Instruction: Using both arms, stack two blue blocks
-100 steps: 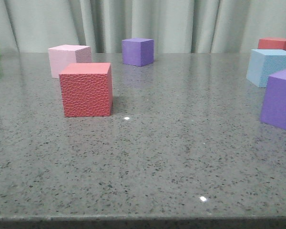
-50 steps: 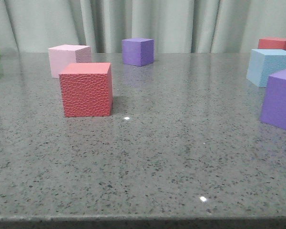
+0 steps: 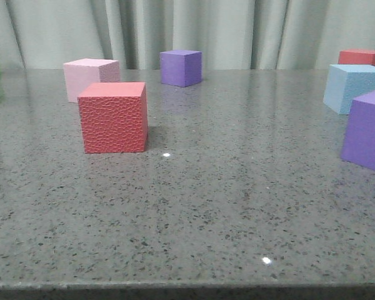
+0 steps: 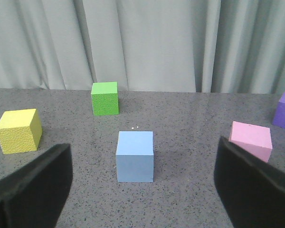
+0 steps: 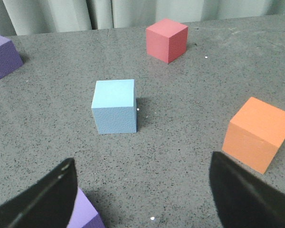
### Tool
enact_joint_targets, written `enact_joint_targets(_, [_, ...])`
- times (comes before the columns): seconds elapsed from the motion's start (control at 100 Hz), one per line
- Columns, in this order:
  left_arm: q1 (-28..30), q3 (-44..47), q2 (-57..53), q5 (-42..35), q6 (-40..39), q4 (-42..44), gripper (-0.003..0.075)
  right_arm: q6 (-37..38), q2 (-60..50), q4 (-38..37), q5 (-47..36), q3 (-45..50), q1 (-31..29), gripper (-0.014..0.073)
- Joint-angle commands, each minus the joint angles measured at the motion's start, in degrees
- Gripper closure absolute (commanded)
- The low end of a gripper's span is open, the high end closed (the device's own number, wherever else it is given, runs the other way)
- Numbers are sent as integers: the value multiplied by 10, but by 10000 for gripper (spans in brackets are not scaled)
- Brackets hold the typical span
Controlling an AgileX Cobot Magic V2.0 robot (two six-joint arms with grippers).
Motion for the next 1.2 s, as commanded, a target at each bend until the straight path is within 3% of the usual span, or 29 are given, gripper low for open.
enact_joint_targets(0.0, [-1,-22,4,-47,1,-4,111,-5,4,-3,-57,-20,-3,-14])
enact_joint_targets(0.24, [-1,-23,17,-61,1,-6,111,-4,7,-1,-56,-27,-3,-14])
enact_joint_targets(0.42, [-1,-81,67,15,1,-6,111,-4,58,0,24,-86,-3,-14])
enact_joint_targets(0.66, [-1,-155,145,105,1,-6,111,-7,171,20,138,-220,-3,-14])
enact_joint_targets(1.19, [-1,-160,162,109,1,-6,111,-35,506,82,309,-542,-3,-14])
